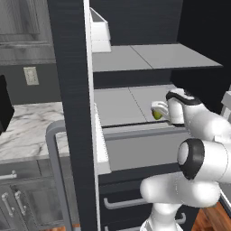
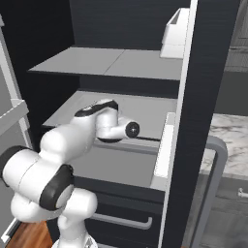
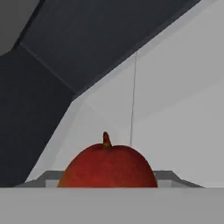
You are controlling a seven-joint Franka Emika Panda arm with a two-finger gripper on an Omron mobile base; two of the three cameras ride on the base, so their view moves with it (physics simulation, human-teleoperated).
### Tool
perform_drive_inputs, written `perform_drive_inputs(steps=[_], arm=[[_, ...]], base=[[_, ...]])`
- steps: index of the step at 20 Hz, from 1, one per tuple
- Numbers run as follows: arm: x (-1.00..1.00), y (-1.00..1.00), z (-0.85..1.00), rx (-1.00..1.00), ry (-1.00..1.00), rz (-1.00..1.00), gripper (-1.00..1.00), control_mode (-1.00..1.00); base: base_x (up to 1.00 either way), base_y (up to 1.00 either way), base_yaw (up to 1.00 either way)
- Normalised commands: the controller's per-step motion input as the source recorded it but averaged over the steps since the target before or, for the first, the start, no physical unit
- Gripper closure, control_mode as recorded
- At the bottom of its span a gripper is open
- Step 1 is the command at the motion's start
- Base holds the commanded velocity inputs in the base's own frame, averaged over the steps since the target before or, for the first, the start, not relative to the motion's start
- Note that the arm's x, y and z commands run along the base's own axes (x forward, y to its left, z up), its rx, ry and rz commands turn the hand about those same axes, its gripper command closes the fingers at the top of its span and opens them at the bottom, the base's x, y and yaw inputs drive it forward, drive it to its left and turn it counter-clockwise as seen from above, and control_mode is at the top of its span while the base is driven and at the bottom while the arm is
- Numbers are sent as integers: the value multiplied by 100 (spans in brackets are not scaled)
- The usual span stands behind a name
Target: Place the cold items (peach and mango) from the fridge in one tupperware on the dining counter. Place the warm items (hot dog and kebab skewer) in the stove area in another tupperware.
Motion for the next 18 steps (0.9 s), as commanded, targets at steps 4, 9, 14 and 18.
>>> perform_drive_inputs(steps=[4,9,14,18], arm=[[-100,-13,97,-7,-7,0,100,-100],[-100,0,100,-51,0,2,100,-100],[-100,0,89,-77,0,5,100,-100],[-100,0,38,-89,20,16,100,-100]], base=[[0,0,0],[0,0,0],[0,0,0],[0,0,0]])
